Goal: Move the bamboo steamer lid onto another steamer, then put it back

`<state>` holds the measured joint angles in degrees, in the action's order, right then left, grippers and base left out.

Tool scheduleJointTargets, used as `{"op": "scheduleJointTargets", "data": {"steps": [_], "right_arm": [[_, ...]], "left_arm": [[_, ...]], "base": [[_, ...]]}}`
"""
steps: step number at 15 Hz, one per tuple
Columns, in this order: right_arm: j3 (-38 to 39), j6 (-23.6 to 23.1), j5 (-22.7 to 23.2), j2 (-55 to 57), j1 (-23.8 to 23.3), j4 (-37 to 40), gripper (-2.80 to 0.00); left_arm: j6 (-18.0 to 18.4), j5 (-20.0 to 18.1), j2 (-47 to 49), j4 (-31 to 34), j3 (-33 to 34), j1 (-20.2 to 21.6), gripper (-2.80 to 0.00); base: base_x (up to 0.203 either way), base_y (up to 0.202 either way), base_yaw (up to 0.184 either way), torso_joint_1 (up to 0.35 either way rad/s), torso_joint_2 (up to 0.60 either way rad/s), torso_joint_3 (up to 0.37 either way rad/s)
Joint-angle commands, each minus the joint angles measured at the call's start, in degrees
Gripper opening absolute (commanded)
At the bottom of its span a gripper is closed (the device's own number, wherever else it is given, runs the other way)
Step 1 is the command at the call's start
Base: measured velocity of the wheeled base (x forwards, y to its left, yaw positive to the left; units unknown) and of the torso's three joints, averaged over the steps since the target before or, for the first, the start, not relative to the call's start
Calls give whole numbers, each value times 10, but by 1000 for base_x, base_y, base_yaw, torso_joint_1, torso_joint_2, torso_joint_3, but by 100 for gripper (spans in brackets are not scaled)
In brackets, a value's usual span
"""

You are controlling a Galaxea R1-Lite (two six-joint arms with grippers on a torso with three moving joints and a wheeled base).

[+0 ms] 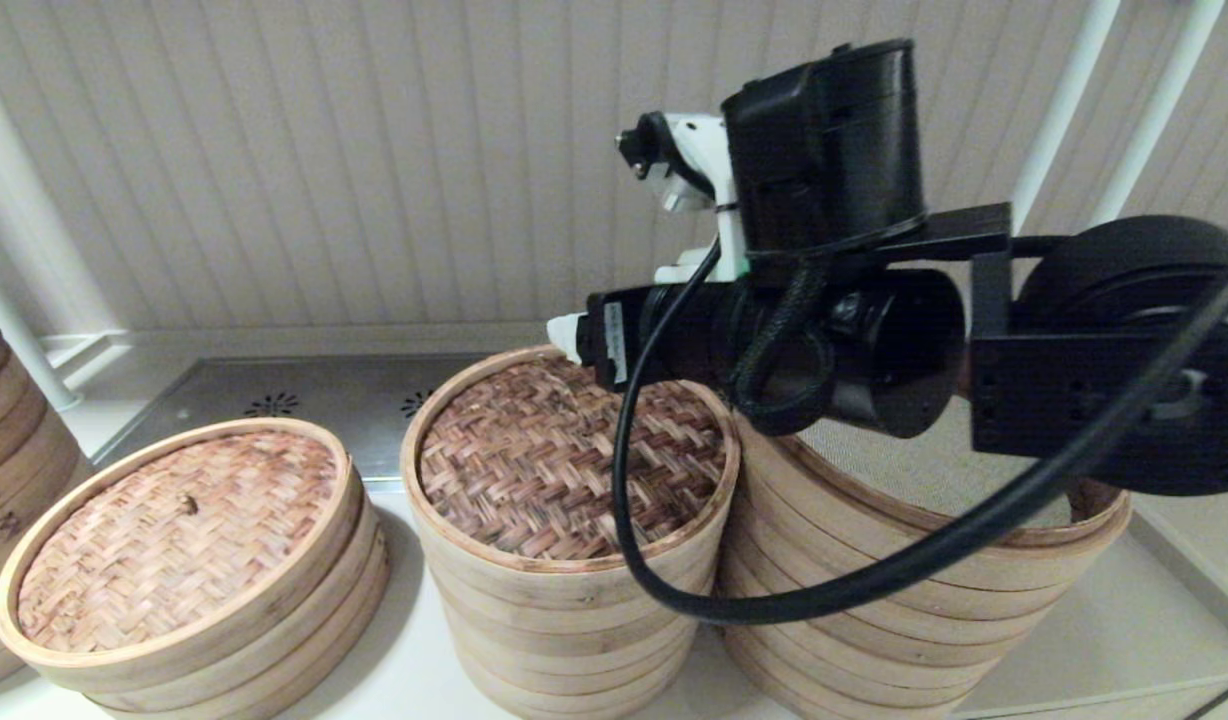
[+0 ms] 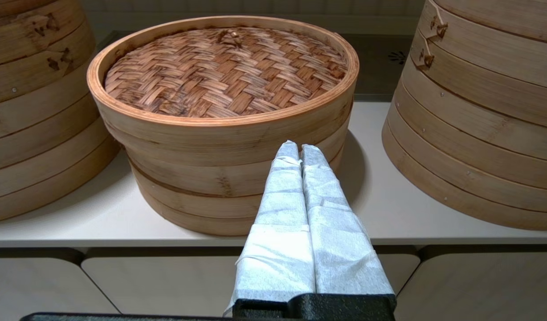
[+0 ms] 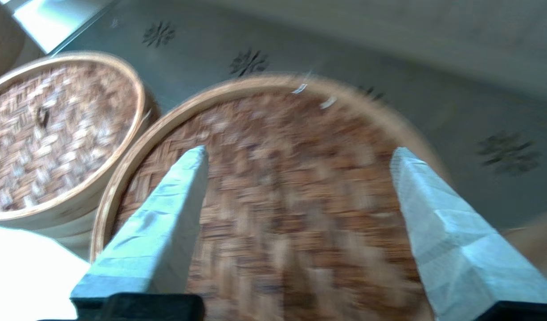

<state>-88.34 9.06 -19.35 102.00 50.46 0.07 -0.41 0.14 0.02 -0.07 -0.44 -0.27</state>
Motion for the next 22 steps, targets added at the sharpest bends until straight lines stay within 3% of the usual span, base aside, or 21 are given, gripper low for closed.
{"op": "scheduleJointTargets", "data": {"steps": [1,2,5,11,17,20,22], "right_arm": [[20,-27,-21,-65,-20,-1,0],[39,-42,-26,-89,-29,-1,-280],[94,-65,-31,-166,-66,-1,-280],[207,-96,-29,-334,-186,-1,-280],[403,-103,-31,-491,-292,0,-280],[504,-104,-29,-574,-381,0,-280],[537,-104,-25,-622,-400,1,-280]], "left_arm": [[0,0,0,0,0,0,-280],[0,0,0,0,0,0,-280],[0,0,0,0,0,0,-280],[0,0,0,0,0,0,-280],[0,0,1,0,0,0,-280],[0,0,0,0,0,0,-280],[0,0,0,0,0,0,-280]], "base": [[0,0,0,0,0,0],[0,0,0,0,0,0],[0,0,0,0,0,0],[0,0,0,0,0,0],[0,0,0,0,0,0],[0,0,0,0,0,0],[0,0,0,0,0,0]]}}
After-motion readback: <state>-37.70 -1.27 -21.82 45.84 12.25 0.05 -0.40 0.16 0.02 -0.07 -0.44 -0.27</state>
